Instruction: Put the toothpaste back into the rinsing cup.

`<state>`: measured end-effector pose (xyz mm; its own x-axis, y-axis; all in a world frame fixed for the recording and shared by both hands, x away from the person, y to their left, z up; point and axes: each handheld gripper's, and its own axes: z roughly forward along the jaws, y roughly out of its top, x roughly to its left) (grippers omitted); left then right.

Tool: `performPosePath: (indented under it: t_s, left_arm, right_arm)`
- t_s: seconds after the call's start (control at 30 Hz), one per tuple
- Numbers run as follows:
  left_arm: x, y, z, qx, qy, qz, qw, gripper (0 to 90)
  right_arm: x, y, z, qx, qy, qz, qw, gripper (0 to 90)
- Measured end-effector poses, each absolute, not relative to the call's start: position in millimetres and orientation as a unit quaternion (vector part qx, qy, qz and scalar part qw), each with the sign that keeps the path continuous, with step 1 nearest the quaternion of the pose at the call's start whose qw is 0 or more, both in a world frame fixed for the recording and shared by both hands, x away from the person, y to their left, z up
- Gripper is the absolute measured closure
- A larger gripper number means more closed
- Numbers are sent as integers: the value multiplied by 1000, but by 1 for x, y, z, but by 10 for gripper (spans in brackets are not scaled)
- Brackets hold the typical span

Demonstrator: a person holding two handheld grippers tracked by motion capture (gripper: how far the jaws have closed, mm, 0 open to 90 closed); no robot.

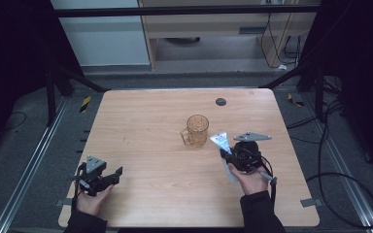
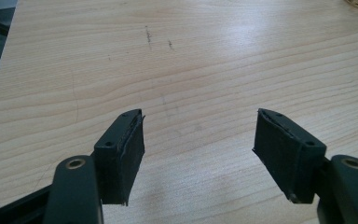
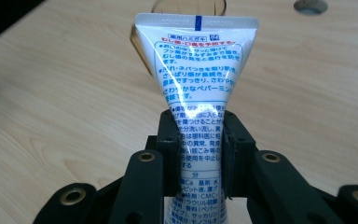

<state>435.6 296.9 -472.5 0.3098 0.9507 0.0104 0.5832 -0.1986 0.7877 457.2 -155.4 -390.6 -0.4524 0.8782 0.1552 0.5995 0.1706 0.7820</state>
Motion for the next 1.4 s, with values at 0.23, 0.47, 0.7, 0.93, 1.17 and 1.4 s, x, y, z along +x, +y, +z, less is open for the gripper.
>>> performPosePath:
  t_s: [0.23, 0.47, 0.7, 0.93, 1.17, 1.4]
  left_arm:
    - [435, 297, -472, 728, 527, 262, 351, 323]
    - [435, 297, -472, 728, 526, 262, 352, 323]
    - [436, 298, -472, 727, 527, 262, 353, 323]
    - [436, 298, -472, 727, 527, 263, 354, 324]
    - [436, 298, -472, 726, 528, 263, 354, 324]
    - [436, 298, -472, 724, 529, 263, 356, 324]
  right_arm:
    - [460, -151, -371, 489, 714, 462, 196, 728]
    - [465, -145, -357, 483, 684, 500, 219, 726]
    - [475, -138, -352, 483, 647, 535, 248, 726]
    - [483, -133, -347, 486, 615, 558, 272, 725]
    - [496, -124, -345, 486, 592, 573, 293, 723]
    - [508, -119, -344, 491, 568, 590, 297, 720]
